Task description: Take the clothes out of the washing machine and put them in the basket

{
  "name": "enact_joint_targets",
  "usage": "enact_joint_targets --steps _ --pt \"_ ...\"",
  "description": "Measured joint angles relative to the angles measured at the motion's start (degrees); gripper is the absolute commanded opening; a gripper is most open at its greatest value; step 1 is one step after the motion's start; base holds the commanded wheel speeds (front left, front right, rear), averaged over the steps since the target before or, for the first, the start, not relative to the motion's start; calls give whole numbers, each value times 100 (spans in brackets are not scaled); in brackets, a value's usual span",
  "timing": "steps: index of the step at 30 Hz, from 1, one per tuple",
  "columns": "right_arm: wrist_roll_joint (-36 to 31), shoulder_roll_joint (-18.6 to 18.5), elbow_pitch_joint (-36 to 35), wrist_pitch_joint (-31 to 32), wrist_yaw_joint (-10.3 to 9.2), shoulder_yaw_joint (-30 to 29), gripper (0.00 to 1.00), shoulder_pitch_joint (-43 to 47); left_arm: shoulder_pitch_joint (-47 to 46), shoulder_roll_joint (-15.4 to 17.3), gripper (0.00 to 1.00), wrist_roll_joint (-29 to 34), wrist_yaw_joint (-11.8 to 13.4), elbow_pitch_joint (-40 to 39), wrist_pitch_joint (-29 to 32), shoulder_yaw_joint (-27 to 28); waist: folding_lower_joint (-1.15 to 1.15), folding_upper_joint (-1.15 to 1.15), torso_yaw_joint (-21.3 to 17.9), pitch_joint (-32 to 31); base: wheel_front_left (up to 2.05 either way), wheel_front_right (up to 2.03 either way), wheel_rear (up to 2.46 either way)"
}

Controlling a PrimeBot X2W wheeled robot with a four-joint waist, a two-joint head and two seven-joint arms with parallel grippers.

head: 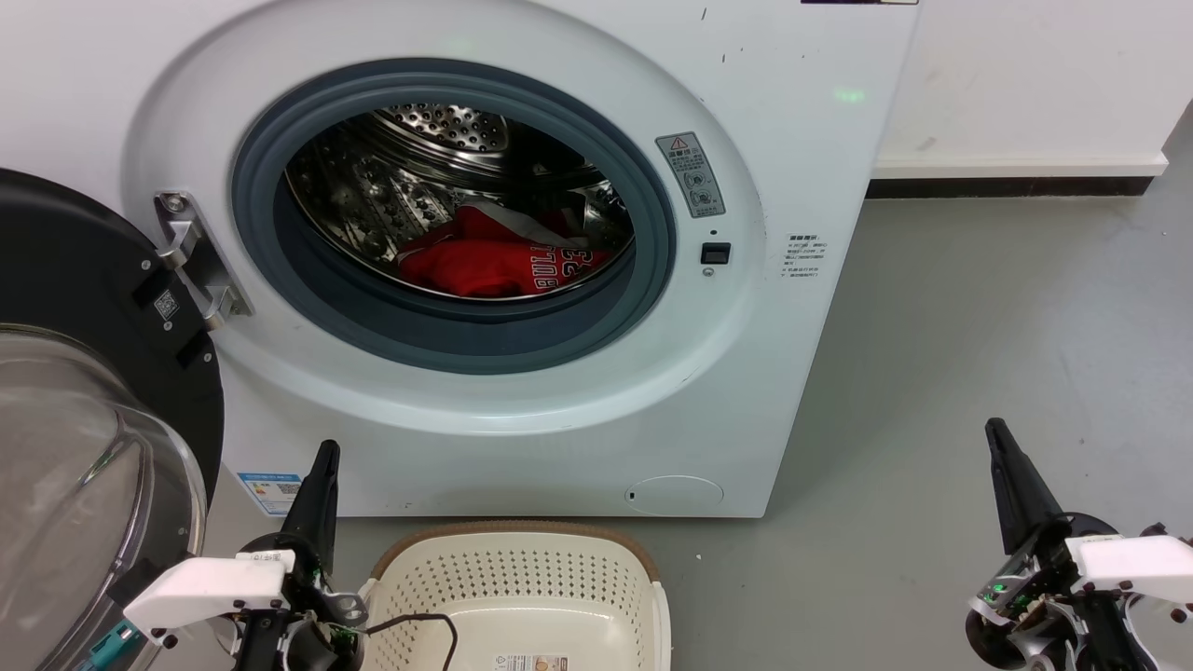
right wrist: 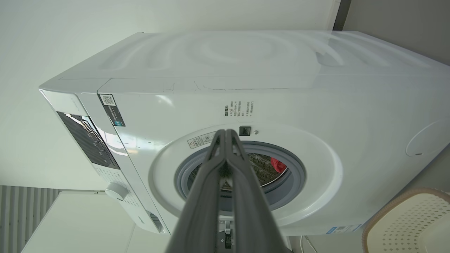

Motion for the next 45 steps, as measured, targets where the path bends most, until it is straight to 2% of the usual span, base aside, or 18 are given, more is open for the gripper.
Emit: enact_joint_targets --steps 35,36,45 --pt "0 0 0 0 0 1 0 -1 0 0 0 0 0 0 0 0 0 0 0 0 0 0 0" --pt "2 -1 14 -1 0 1 100 8 7 0 100 0 0 19 -1 -4 0 0 0 0 0 0 0" --pt "-65 4 261 -112 -1 23 100 269 288 -24 100 127 1 211 -129 -33 0 0 3 3 0 0 0"
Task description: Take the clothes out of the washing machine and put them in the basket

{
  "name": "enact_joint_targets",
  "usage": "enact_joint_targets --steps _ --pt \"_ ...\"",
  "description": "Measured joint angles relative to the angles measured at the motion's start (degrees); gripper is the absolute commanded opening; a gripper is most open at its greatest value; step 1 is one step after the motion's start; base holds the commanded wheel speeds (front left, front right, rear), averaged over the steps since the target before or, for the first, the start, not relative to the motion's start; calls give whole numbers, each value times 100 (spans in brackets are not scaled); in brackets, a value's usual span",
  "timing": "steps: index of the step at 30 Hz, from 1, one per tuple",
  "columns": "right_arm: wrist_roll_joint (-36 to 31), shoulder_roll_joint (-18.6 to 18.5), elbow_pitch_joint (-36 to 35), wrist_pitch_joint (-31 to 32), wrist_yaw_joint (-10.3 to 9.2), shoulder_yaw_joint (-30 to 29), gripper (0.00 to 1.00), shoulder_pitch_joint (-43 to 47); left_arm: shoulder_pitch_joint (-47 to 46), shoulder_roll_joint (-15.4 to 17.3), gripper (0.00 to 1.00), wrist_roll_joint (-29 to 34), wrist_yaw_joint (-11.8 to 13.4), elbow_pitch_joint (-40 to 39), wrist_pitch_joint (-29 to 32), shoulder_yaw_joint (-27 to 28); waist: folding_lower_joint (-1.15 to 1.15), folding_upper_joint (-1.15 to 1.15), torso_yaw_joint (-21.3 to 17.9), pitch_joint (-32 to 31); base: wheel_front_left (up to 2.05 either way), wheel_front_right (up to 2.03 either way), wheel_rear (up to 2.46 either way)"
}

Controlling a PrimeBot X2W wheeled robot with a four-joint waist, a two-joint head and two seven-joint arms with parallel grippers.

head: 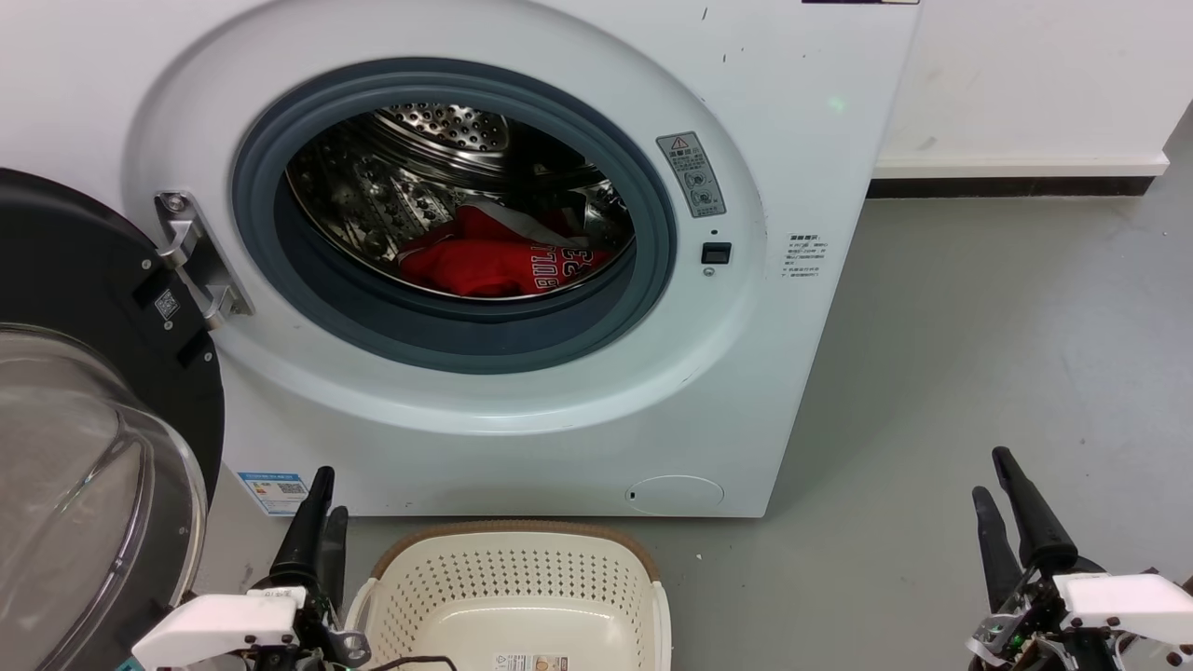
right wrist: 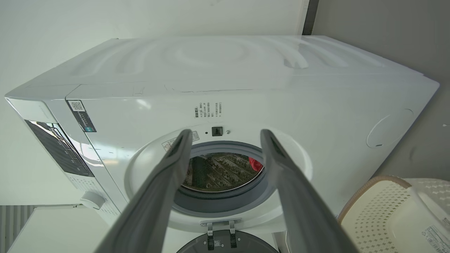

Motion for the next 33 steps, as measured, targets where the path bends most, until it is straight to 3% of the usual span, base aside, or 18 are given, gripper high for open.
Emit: enact_joint_targets --steps 12,33 --pt "-1116 3 -326 -330 0 -45 100 31 55 1 100 1298 236 -494 -316 -31 0 0 9 22 0 0 0" --pt "-3908 8 -1076 -803 0 236 100 236 187 4 100 3767 827 -1105 -791 -428 0 0 26 55 0 0 0"
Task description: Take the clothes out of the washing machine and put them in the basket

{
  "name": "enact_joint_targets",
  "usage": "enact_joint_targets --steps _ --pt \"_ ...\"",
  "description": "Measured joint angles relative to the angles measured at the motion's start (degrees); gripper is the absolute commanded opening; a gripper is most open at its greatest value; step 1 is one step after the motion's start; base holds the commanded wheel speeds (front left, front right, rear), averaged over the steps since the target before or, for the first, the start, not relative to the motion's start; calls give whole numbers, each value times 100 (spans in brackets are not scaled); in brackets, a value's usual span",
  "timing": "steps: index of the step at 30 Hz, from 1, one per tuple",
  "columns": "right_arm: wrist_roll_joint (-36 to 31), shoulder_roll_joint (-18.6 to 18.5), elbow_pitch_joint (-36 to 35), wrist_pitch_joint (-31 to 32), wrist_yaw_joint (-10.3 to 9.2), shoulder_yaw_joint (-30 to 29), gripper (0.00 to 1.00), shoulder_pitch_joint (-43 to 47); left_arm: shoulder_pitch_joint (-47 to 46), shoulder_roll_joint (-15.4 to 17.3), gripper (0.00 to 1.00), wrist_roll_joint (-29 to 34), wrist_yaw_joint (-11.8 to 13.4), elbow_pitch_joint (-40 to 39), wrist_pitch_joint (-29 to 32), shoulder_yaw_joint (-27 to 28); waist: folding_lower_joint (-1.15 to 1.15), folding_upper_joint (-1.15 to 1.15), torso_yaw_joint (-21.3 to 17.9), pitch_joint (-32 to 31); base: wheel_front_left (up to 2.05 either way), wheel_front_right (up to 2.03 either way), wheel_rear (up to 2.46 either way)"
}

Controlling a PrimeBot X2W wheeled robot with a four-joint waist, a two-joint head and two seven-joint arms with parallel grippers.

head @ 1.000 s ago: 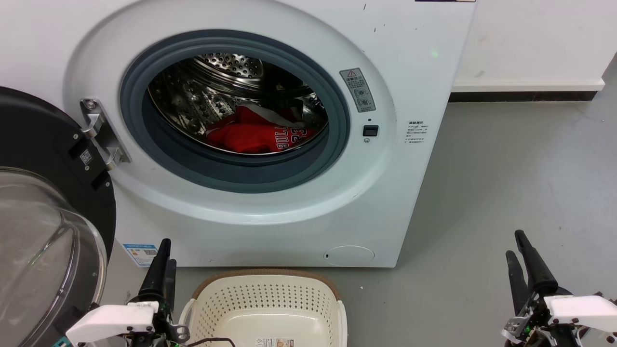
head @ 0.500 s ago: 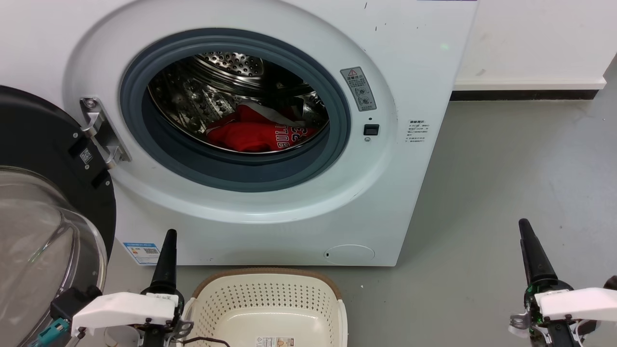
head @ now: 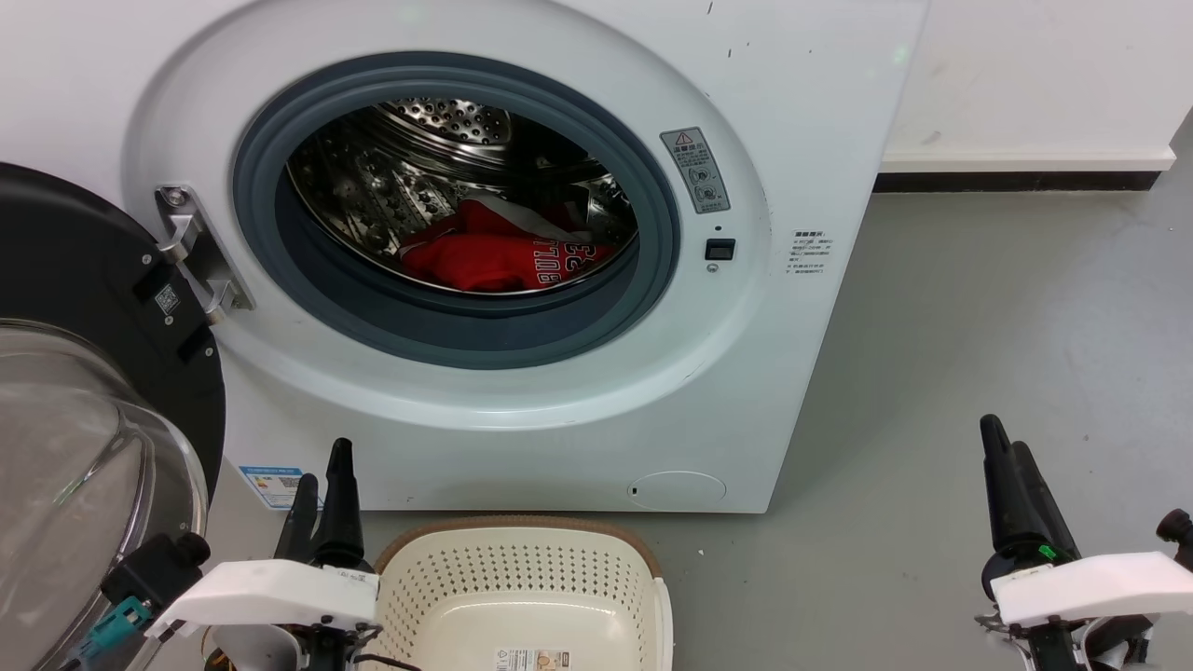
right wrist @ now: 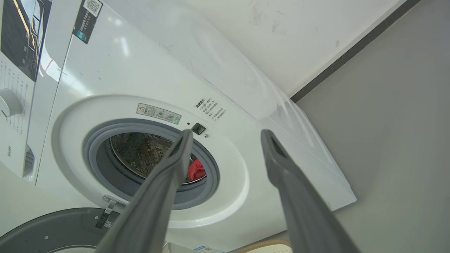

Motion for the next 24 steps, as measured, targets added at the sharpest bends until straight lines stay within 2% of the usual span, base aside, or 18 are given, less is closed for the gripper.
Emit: enact_joint_targets --steps 8,24 --pt "-866 0 -145 -155 0 101 100 96 98 23 100 739 151 -123 -157 -137 0 0 11 7 0 0 0" --pt "-2159 0 -435 -437 0 189 100 210 180 197 100 1945 493 -322 -428 -447 0 0 39 43 0 0 0"
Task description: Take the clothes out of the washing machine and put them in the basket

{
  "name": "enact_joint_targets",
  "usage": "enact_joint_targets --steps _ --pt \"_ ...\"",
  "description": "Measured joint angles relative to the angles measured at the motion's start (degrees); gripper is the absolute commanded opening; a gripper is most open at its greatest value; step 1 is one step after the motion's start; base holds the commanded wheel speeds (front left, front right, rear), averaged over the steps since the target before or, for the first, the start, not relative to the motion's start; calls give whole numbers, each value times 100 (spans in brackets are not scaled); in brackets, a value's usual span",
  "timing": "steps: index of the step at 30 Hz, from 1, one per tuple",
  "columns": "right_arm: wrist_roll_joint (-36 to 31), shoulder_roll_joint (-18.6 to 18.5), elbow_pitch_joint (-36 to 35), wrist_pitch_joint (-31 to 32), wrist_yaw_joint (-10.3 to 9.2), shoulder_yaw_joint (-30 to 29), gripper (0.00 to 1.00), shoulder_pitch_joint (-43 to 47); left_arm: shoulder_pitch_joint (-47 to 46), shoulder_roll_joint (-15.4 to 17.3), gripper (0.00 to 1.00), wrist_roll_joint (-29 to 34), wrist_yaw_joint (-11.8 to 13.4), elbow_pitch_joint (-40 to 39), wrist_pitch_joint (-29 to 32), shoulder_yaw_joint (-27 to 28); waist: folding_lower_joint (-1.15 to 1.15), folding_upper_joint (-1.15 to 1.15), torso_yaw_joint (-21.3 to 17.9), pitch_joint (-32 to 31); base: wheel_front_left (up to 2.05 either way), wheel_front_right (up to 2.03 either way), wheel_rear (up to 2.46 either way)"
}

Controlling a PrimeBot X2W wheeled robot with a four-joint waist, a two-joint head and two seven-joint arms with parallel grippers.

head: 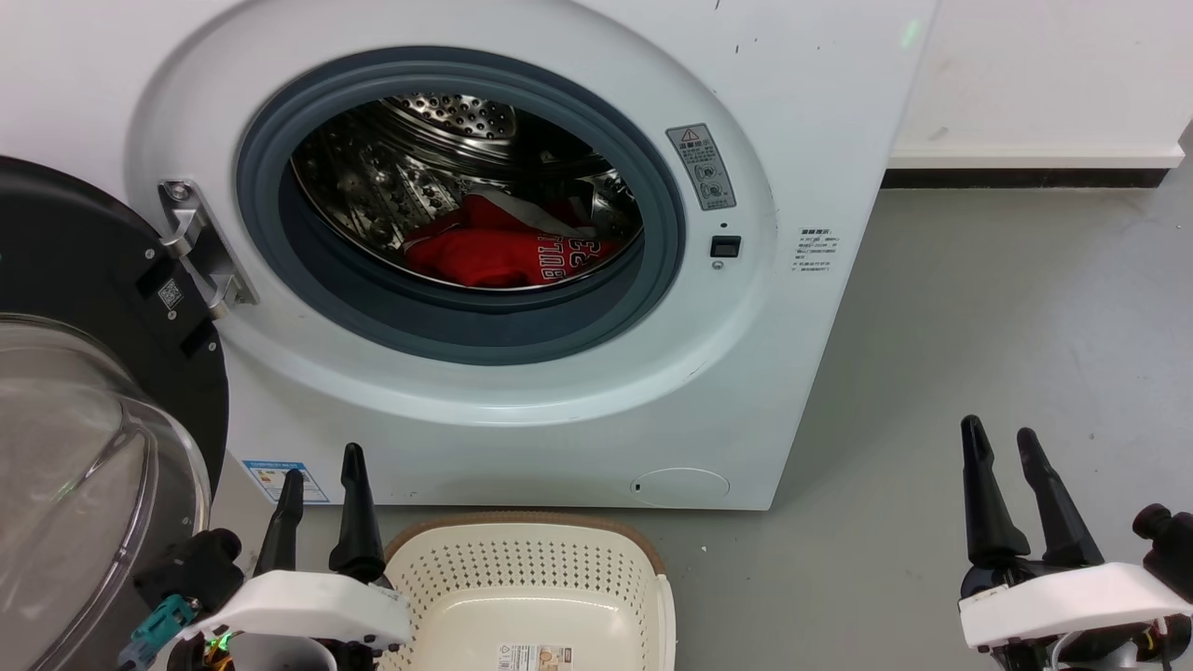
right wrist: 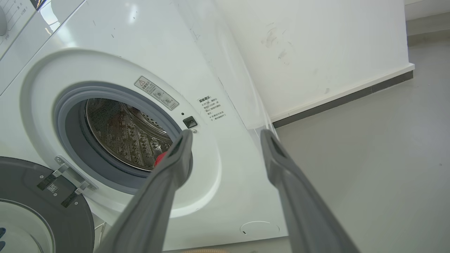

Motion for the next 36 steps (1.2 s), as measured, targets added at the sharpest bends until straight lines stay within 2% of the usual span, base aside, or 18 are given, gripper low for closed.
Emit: enact_joint_targets --steps 19,36 --pt "-1274 -1 -232 -274 1 111 100 129 138 127 100 1147 288 -98 -287 -280 0 0 26 25 0 0 0" --pt "-2273 -1 -330 -504 1 204 100 236 225 172 100 2016 379 -126 -497 -433 0 0 48 36 0 0 0"
